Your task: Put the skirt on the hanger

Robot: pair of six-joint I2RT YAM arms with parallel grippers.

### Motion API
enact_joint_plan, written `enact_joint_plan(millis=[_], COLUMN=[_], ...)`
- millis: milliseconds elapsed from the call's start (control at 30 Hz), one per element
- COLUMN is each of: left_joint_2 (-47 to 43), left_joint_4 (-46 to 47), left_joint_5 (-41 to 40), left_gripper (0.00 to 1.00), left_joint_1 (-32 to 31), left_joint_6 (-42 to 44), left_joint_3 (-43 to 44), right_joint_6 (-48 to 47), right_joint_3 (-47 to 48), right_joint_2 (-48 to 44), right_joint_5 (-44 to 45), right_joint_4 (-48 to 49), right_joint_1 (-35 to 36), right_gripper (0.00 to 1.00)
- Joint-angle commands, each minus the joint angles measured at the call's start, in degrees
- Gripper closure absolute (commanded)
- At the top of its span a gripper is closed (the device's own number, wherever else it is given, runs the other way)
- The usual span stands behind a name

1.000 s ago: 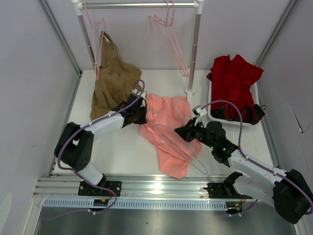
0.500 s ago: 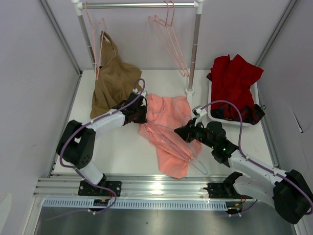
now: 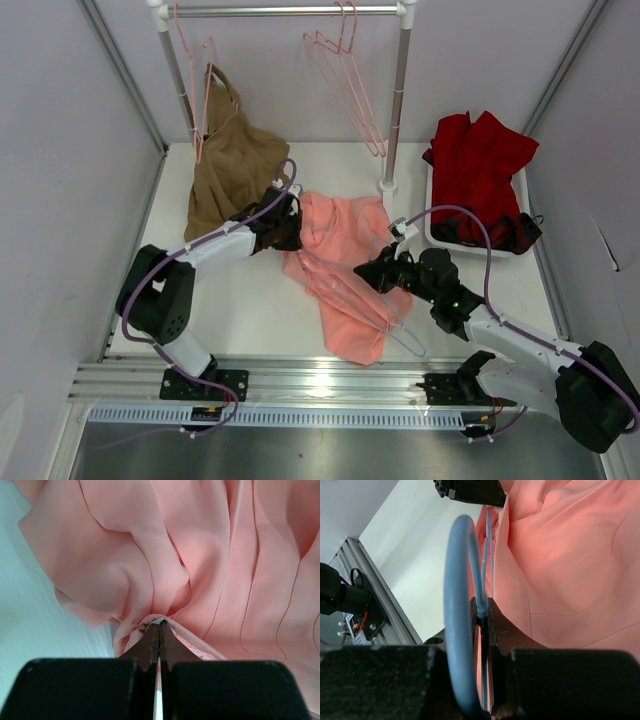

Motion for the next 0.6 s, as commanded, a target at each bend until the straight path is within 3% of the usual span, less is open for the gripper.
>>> enact_joint_plan(millis=[0, 567], left_joint_2=[0.2, -1.56], left_joint_4=[1.31, 0.07], left_joint_5=[0.98, 2.57], left_gripper=[1.0, 1.0], left_joint_1=[0.81, 0.81], left_joint_6=[0.65, 2.05], left_joint_3=[2.16, 2.07], right_joint_6=[-0.71, -1.06], right_joint_3=[-0.01, 0.87], right_joint_2=[-0.03, 1.64], right_joint_5=[1.13, 3.16], right_joint_4=[2.32, 4.87], right_joint_1=[0.46, 0.81], right_gripper=[1.0, 1.0])
